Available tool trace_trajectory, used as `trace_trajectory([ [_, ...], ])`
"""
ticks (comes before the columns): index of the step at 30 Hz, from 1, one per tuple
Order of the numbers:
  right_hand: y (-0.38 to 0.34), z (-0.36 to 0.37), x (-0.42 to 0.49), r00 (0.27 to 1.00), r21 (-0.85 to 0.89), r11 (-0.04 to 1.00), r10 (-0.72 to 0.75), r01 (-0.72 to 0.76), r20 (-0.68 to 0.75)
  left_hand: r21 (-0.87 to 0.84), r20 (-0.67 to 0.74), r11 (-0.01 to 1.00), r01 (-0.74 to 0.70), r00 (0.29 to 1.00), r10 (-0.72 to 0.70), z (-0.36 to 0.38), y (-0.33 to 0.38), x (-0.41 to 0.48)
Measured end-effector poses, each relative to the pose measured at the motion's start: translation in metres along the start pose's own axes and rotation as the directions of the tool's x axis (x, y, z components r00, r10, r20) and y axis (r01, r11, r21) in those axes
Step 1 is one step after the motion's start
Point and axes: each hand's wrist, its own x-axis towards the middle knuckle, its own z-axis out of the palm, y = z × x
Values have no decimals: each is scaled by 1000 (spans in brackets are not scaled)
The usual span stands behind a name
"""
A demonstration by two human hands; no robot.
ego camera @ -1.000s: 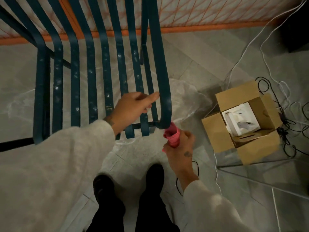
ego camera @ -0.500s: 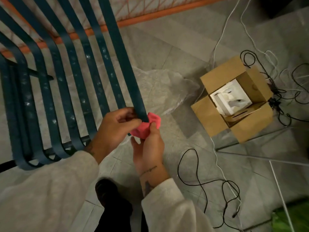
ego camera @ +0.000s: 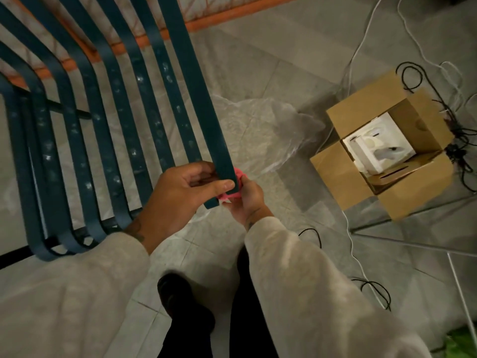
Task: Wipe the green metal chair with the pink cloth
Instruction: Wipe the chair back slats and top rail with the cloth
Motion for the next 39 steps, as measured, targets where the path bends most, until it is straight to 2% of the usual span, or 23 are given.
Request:
trace_trajectory([
  [7,-3,-4,-69,996,69,995,-79,77,34,-5,67,1000,25,997,-25,-4,3,4],
  [12,-3,12,-134,943,-51,945,-317,323,103,-13,74,998,63,995,-62,-8,5,0],
  [16,-12,18,-164,858,-192,841,-469,506,210,-12,105,999,49,993,-48,-8,3,-8],
  [18,-25,25,-169,786,-333,716,-516,614,340,-56,125,993,106,987,-98,-10,2,-10],
  [20,-39,39,-163,693,-505,476,-541,720,477,-126,138,977,173,978,-155,-12,4,-9],
  [22,-55,60,-148,617,-595,241,-532,767,580,-184,147,962,201,973,-176,-14,3,-6],
  [23,-63,72,-140,613,-623,180,-511,762,603,-207,151,957,205,973,-176,-12,3,-6],
  [26,-82,97,-125,603,-681,52,-517,731,607,-135,98,974,182,981,-170,-10,3,-9],
  [29,-66,89,-131,478,-679,-158,-597,717,644,-50,-17,989,142,990,-143,-12,7,-13],
  [32,-22,58,-142,426,-745,-213,-707,633,565,-174,-43,968,180,981,-190,-14,11,-12],
  [33,-12,47,-143,404,-763,-279,-716,583,570,-211,-18,958,197,979,-205,-13,13,-13],
  [35,-6,27,-136,334,-705,-510,-637,494,695,-234,34,950,209,978,-207,-11,14,-14],
  [37,-21,24,-129,281,-558,-693,-482,457,830,-281,44,930,238,971,-235,-13,15,-14],
  [38,-31,29,-127,276,-473,-777,-388,415,879,-314,51,912,264,964,-261,-15,16,-12],
  [39,-42,38,-124,312,-380,-857,-276,349,909,-358,64,887,290,956,-286,-16,16,-10],
])
